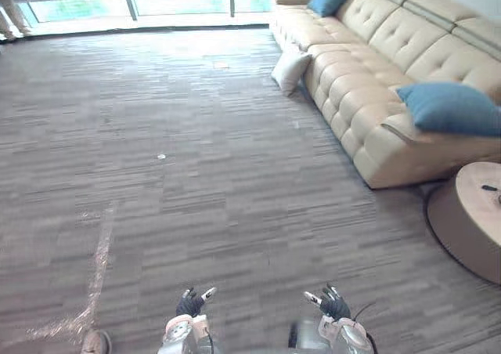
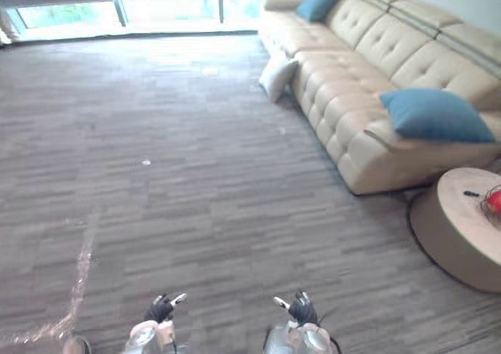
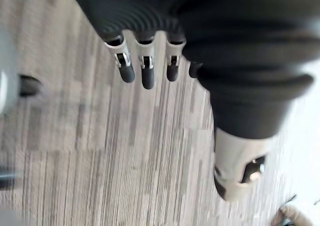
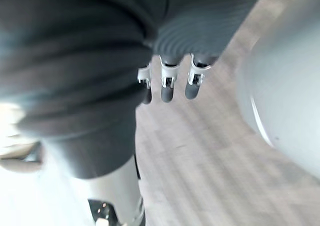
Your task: Pick up cushions and gather them together orderly.
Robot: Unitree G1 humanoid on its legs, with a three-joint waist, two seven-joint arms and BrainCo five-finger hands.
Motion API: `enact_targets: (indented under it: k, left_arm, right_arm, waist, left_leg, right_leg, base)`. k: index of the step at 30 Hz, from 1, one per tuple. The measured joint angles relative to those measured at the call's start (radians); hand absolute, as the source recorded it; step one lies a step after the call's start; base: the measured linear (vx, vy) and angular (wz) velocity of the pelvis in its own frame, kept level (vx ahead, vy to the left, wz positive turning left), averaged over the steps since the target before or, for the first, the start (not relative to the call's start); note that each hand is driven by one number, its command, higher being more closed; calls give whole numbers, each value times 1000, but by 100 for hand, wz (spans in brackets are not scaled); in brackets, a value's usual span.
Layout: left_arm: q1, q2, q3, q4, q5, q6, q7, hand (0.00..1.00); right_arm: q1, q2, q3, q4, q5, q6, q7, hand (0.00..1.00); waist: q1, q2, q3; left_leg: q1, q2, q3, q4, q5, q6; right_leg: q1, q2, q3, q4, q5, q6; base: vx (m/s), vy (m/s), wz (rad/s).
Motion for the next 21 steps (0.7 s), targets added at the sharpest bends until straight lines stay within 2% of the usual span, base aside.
enact_targets:
  k: [1,2,3,4,5,6,7,8,9,10,12,13,14,16,17,18,19,20,21]
  left_arm:
    - [-10,-6,-12,9,2,0,-1,0]
    - [-13,-9,-17,12,2,0,-2,0]
    - [-5,-14,-14,17,4,0,-3,0]
    - [-5,-40,11,14,19,-4,-7,0]
    - [-7,-44,24,15,22,-3,-9,0]
    - [-2,-51,27,15,23,-2,-14,0]
    - [-3,-51,53,13,24,-3,-20,0]
    - [-3,-49,62,12,25,-3,-21,0]
    - [1,-47,83,1,25,-1,-22,0]
    - [10,-50,117,-33,20,-3,-21,0]
    - [11,-42,125,-58,20,-5,-19,0]
    - [12,-41,123,-75,16,-7,-20,0]
    - [11,-40,120,-92,-5,-13,-19,0]
    - [11,-38,114,-98,-20,-22,-14,0]
    - [10,-41,114,-102,-20,-26,-6,0]
    - [10,-39,106,-100,-20,-27,0,0]
    - [13,-34,89,-101,-22,-27,2,0]
    - [3,4,67,-86,-20,-26,2,0]
    - [2,6,65,-84,-20,-25,2,0]
  right_arm:
    - [1,-4,-24,3,0,0,-1,0]
    - [7,-5,-38,8,0,0,-3,0]
    - [19,-7,-52,31,6,2,-2,0]
    - [6,-34,-62,37,-1,4,-3,0]
    - [-4,-38,-62,39,-1,5,-3,0]
    - [-15,-37,-62,40,0,9,-3,0]
    - [-16,-47,-65,35,-5,9,0,0]
    - [-17,-51,-67,36,-4,10,-2,0]
    - [-18,-56,-68,36,-3,12,-4,0]
    - [-20,-50,-63,38,0,15,-4,0]
    - [-24,-32,-44,40,1,17,-4,0]
    - [-25,-22,-25,43,2,19,-4,0]
    - [-35,-9,-13,47,4,21,-4,0]
    - [-42,6,-15,51,4,21,-4,0]
    - [-39,11,-13,52,4,21,-4,0]
    - [-38,7,-10,66,4,21,-4,0]
    - [-44,-1,0,94,3,22,-5,0]
    - [-61,5,20,138,1,26,-4,0]
    - [-58,5,19,137,1,26,-3,0]
  waist:
    - [-7,-1,1]
    - [-9,-2,2]
    - [-14,1,7]
    - [-10,32,5]
    - [-8,38,9]
    - [-17,53,15]
    - [-19,80,24]
    - [-19,86,29]
    - [-16,103,35]
    - [-4,103,45]
    - [7,82,52]
    - [14,66,47]
    - [18,62,47]
    - [24,62,46]
    - [34,61,47]
    - [44,62,45]
    - [62,66,39]
    - [48,18,13]
    - [45,17,13]
  left_leg:
    - [44,2,-21,-35,-10,1]
    - [69,-1,-34,-56,-13,0]
    - [120,-4,-71,-72,-14,-1]
    - [130,24,-82,-32,12,-33]
    - [123,26,-93,6,29,-63]
    - [88,42,-131,137,56,-93]
    - [-15,84,-182,419,128,-177]
    - [-67,102,-208,540,185,-219]
    - [-164,138,-231,762,238,-264]
    - [-264,184,-195,976,231,-241]
    - [-356,203,-126,1029,186,-162]
    - [-424,207,-72,977,164,-125]
    - [-502,207,-25,848,146,-97]
    - [-540,177,18,602,141,-82]
    - [-556,145,27,426,151,-79]
    - [-553,106,9,246,199,-93]
    - [-554,79,-19,161,325,-96]
    - [-569,29,-15,189,297,-37]
    - [-572,28,-15,195,298,-27]
  right_leg:
    - [-25,13,-4,-192,65,9]
    - [-29,17,-1,-284,105,11]
    - [-22,31,38,-297,232,-32]
    - [-28,38,46,-210,153,-69]
    - [-32,33,50,-169,122,-79]
    - [-15,31,40,-113,53,-88]
    - [42,42,21,-108,-7,-92]
    - [72,50,13,-117,-22,-97]
    - [140,72,1,-147,-42,-107]
    - [256,98,0,-211,-56,-115]
    - [388,102,-2,-319,-62,-107]
    - [455,97,-1,-393,-59,-97]
    - [523,96,0,-468,-53,-77]
    - [578,87,9,-528,-54,-58]
    - [614,72,23,-559,-66,-38]
    - [652,62,39,-593,-79,-20]
    - [683,62,73,-628,-90,-11]
    - [686,22,140,-645,-53,-46]
    - [682,19,143,-641,-45,-40]
  base:
    - [608,-136,69]
    - [695,-170,86]
    - [718,-189,53]
    - [709,-199,32]
    - [667,-237,7]
    - [663,-251,12]
    - [663,-247,14]
    - [659,-183,6]
    - [617,-121,-11]
    - [716,-112,-15]
    - [507,-77,-7]
    - [498,-36,-5]
    - [486,-6,-13]
    - [545,67,-24]
    - [592,164,-41]
    - [612,237,-62]
    - [913,345,-54]
    - [676,255,-34]
    - [809,328,-8]
